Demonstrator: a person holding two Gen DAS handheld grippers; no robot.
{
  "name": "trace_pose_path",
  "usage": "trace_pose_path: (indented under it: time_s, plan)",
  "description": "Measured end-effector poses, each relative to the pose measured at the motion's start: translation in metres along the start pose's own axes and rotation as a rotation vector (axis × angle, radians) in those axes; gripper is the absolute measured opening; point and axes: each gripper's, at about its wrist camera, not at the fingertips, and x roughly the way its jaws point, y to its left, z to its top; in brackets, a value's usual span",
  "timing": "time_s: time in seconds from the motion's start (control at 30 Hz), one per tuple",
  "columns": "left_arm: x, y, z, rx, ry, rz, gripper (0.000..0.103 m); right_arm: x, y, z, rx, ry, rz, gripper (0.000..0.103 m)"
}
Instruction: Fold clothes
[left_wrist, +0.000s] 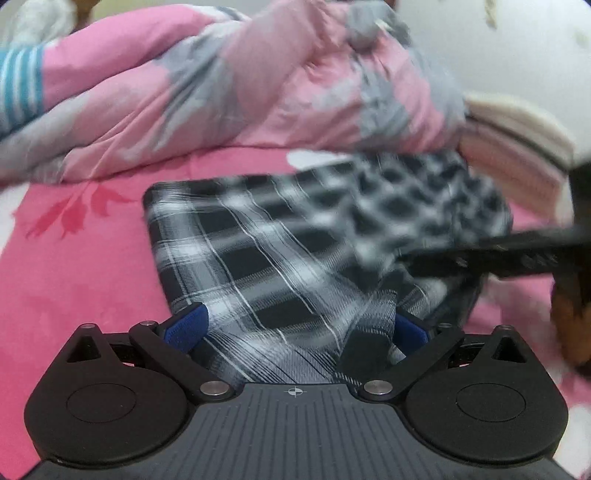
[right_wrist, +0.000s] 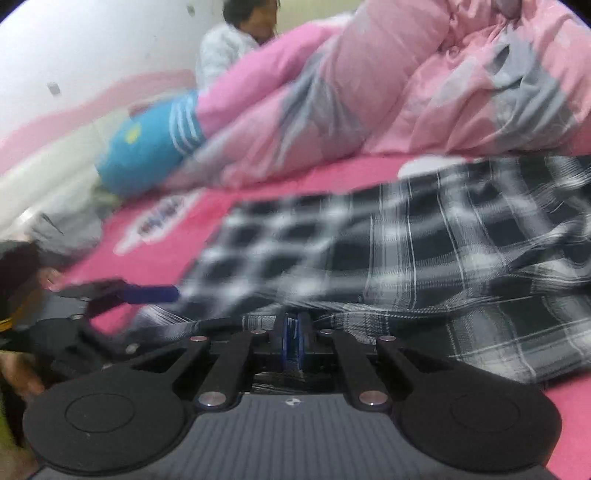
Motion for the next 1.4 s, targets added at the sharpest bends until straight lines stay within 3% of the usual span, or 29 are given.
trace_pose_path:
  time_s: [0.07,0.17,0.33,0.43,0.5,0.57,0.67,0.83,0.93,1.03,1.13,1.3,1.4]
  plan:
    - [-0.003,-0.001,0.0,0.001,-0.013,-0.017,0.103,-0.007,-0.005,-0.001,0.008,-0.025,-0.003,0.005]
    - [-0.003,-0.001,-0.001,-0.007,-0.025,-0.016,0.103,0.005,-0.024,-0.002,0.083,0.014,-0.049,0.004]
    - [-0.003,0.01,0.001,-0.083,-0.023,-0.025,0.103,-0.015,-0.04,0.002,0.162,-0.08,-0.022,0.005]
    - [0.0,0.011,0.0,-0.089,-0.008,-0.008,0.103,-0.014,-0.056,0.0,0.198,-0.062,-0.13,0.003]
    - [0.003,0.008,-0.001,-0.071,0.011,0.021,0.103,-0.01,-0.072,-0.002,0.274,-0.044,-0.124,0.001]
    - [0.005,0.007,-0.002,-0.062,0.023,0.039,0.103,-0.017,-0.079,0.001,0.317,-0.073,-0.107,0.004]
    - [0.004,0.009,-0.003,-0.066,0.03,0.039,0.103,-0.032,-0.09,0.004,0.319,-0.143,-0.155,0.004]
    - [0.003,0.009,-0.004,-0.06,0.035,0.041,0.103,-0.044,-0.148,-0.007,0.605,-0.198,-0.145,0.0]
    - [0.004,0.01,-0.003,-0.064,0.04,0.041,0.103,-0.062,-0.154,-0.008,0.602,-0.285,-0.198,0.0]
    - [0.004,0.01,-0.003,-0.062,0.041,0.04,0.103,-0.065,-0.181,-0.023,0.765,-0.3,-0.185,0.0]
    - [0.004,0.009,-0.003,-0.064,0.043,0.04,0.103,-0.075,-0.162,-0.018,0.741,-0.336,-0.236,0.001]
    - [0.004,0.011,-0.003,-0.067,0.043,0.037,0.103,-0.059,-0.111,-0.003,0.524,-0.267,-0.159,0.002]
    - [0.004,0.012,-0.003,-0.069,0.042,0.036,0.103,-0.038,-0.104,0.0,0.441,-0.164,-0.287,0.0]
